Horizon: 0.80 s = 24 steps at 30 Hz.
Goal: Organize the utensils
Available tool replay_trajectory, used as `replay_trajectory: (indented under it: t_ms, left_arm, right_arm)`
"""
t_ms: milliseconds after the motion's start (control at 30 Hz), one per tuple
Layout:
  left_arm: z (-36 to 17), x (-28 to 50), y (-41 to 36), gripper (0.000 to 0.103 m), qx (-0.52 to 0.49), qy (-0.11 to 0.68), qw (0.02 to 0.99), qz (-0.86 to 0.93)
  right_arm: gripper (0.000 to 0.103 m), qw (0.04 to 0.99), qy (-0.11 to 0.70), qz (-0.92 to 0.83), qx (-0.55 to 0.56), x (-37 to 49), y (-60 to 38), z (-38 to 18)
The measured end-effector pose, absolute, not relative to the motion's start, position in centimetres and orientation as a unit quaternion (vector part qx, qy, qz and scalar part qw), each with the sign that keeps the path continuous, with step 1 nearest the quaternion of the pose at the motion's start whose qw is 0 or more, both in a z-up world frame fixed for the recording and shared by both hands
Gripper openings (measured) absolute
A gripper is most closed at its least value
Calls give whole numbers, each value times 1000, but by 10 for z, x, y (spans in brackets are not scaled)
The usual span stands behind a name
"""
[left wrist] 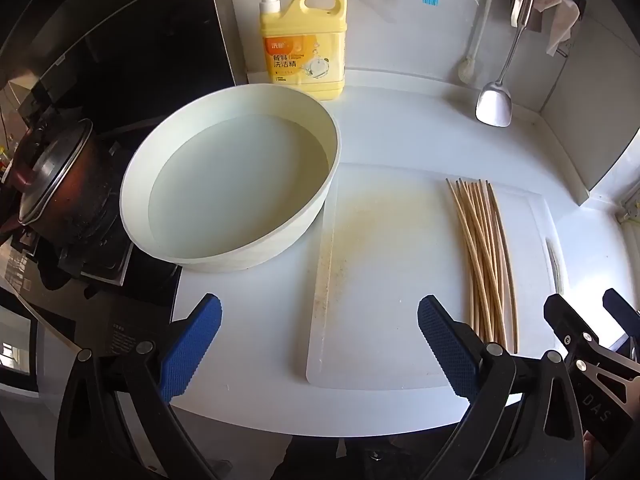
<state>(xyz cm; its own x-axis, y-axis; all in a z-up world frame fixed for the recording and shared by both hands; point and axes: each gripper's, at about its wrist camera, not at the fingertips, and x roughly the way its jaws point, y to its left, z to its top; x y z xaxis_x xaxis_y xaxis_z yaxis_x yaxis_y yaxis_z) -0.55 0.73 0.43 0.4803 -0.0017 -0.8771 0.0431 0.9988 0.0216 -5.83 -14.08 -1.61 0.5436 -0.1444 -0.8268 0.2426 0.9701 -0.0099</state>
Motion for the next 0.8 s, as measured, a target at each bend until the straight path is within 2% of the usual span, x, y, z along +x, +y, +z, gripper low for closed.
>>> replay_trajectory:
  t_ms: [800]
  left_arm:
    - [12,-7,9,97,22,498,867,-12]
  right_arm:
    - [94,880,458,-111,49,-63,-139,-9]
